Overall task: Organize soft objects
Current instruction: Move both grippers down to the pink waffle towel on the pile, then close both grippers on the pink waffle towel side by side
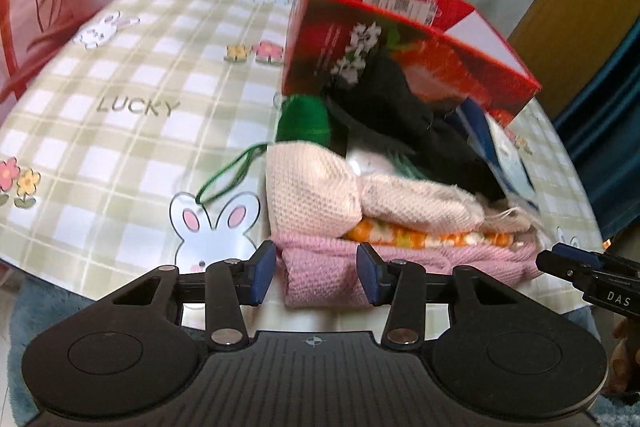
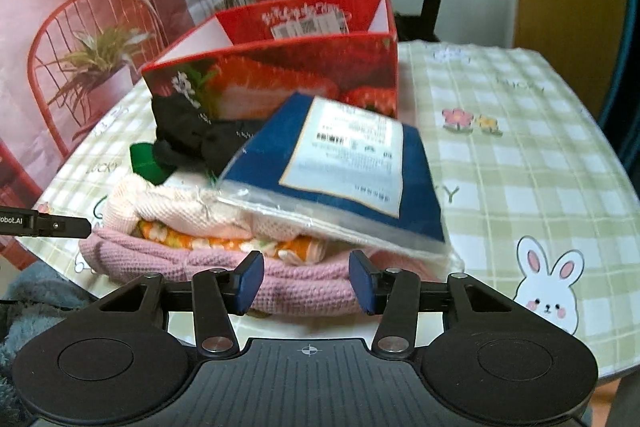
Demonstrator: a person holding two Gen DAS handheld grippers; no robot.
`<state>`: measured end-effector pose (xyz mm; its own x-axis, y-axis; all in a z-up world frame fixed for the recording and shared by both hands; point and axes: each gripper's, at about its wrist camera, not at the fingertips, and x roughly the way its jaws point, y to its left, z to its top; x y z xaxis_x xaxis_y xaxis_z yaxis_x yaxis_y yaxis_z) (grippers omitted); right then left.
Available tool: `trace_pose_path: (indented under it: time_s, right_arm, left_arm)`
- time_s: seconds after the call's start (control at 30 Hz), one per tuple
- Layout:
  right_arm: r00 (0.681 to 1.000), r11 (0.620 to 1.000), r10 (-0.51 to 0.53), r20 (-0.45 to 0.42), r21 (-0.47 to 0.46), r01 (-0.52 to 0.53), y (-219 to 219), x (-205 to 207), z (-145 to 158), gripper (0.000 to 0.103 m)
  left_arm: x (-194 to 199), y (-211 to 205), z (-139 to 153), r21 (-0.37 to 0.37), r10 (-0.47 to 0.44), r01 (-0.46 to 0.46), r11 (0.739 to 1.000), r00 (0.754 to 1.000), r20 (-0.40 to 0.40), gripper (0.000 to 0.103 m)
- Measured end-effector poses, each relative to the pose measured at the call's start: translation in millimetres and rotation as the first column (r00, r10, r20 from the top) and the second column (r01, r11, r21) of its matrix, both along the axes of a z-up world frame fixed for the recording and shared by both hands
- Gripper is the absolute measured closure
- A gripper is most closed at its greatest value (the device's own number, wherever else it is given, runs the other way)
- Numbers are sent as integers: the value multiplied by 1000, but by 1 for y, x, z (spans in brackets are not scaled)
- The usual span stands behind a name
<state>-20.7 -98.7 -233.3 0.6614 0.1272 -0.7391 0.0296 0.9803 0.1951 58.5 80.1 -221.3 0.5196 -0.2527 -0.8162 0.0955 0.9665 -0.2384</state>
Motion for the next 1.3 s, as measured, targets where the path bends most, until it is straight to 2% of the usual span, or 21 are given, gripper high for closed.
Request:
trace_pose_path:
  time_s: [0.27, 0.47, 0.57, 0.97, 1.3]
  right_arm:
    - [997, 1000, -21, -73, 5, 22, -4, 16, -24, 56]
    - [990, 1000, 9, -140, 10, -8, 1, 25, -43, 56]
    - [990, 1000, 8, -142, 15, -5, 0, 26, -45, 56]
    - [990, 1000, 16, -143, 1, -16, 2, 25, -44, 55]
    - [990, 1000, 16, -141, 7, -15, 2, 26, -44, 55]
  left_arm:
    - [11, -8, -25, 6, -16, 17, 1000, 997, -79, 56]
    - [16, -15, -40, 0, -45, 45, 999, 990, -133, 56]
    - [19, -14, -45, -9, -42, 41, 999, 988, -147, 56]
    - [18, -16, -46, 6, -55, 56, 998, 990, -132, 56]
    - [18, -13, -46, -12, -49, 48, 999, 990, -132, 57]
